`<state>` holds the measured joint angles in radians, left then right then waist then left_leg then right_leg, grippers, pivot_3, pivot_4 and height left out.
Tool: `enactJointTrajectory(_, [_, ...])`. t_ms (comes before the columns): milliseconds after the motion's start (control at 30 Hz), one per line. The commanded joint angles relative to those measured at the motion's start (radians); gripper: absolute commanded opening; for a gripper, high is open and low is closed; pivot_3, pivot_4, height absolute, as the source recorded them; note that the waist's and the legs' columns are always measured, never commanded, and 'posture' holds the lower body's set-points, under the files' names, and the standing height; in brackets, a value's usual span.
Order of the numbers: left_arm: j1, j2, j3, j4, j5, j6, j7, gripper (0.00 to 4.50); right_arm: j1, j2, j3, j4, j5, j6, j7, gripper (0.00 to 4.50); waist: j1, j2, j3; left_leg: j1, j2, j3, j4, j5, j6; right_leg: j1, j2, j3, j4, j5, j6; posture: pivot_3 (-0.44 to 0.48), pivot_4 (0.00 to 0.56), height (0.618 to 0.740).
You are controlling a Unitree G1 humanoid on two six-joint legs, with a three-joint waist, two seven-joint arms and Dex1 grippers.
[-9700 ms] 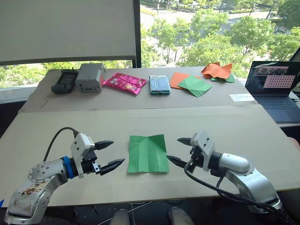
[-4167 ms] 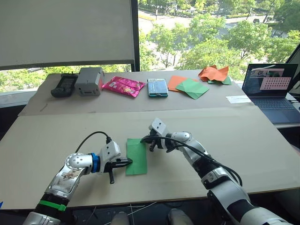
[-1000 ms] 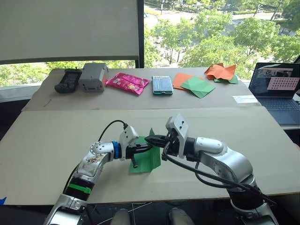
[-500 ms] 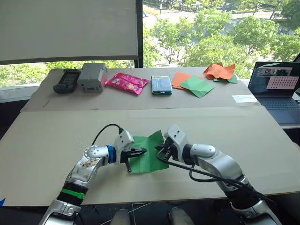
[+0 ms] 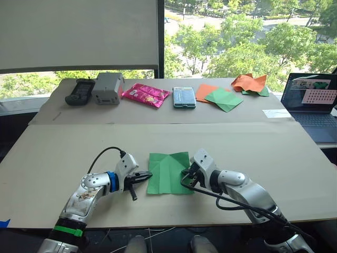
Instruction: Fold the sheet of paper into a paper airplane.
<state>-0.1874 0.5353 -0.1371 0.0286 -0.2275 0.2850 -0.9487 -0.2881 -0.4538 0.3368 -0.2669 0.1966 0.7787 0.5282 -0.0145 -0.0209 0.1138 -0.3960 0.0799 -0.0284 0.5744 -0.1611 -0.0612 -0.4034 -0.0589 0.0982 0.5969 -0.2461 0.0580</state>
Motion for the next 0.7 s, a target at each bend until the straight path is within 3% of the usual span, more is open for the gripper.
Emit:
enactJointTrajectory(33, [0.007, 0.000, -0.013, 0.002, 0.014, -0.001, 0.005, 0.00, 0.023, 0.004, -0.014, 0.032, -0.017, 0.021, -0.015, 0.03, 0.000, 0.000, -0.001, 0.000, 0.000, 0.000, 0.000, 0.000, 0.000, 0.000, 0.000, 0.000, 0.000, 0.000, 0.000, 0.000, 0.150, 0.721])
enactJointTrajectory(133, [-0.002, 0.000, -0.004, 0.007, 0.009, -0.007, 0.004, 0.00, 0.018, 0.034, -0.059, -0.010, 0.022, 0.006, -0.013, 0.03, 0.000, 0.000, -0.001, 0.000, 0.000, 0.000, 0.000, 0.000, 0.000, 0.000, 0.000, 0.000, 0.000, 0.000, 0.000, 0.000, 0.150, 0.721])
enactJointTrajectory(367, [-0.012, 0.029, 0.076, -0.132, -0.077, 0.071, 0.008, 0.00, -0.034, 0.090, -0.206, -0.123, 0.096, 0.043, -0.054, 2.25, -0.004, 0.000, 0.002, -0.003, 0.000, 0.000, 0.000, 0.000, 0.000, -0.003, 0.000, 0.000, 0.001, 0.000, 0.000, 0.000, 0.150, 0.721])
enactJointTrajectory(700, [0.014, 0.051, 0.095, -0.224, -0.108, 0.129, 0.034, 0.00, -0.053, 0.108, -0.184, 0.031, 0.044, -0.002, -0.084, 2.25, -0.006, 0.001, 0.003, -0.003, 0.000, 0.000, 0.000, 0.001, 0.001, -0.002, 0.000, 0.000, 0.000, 0.000, 0.000, 0.000, 0.150, 0.721])
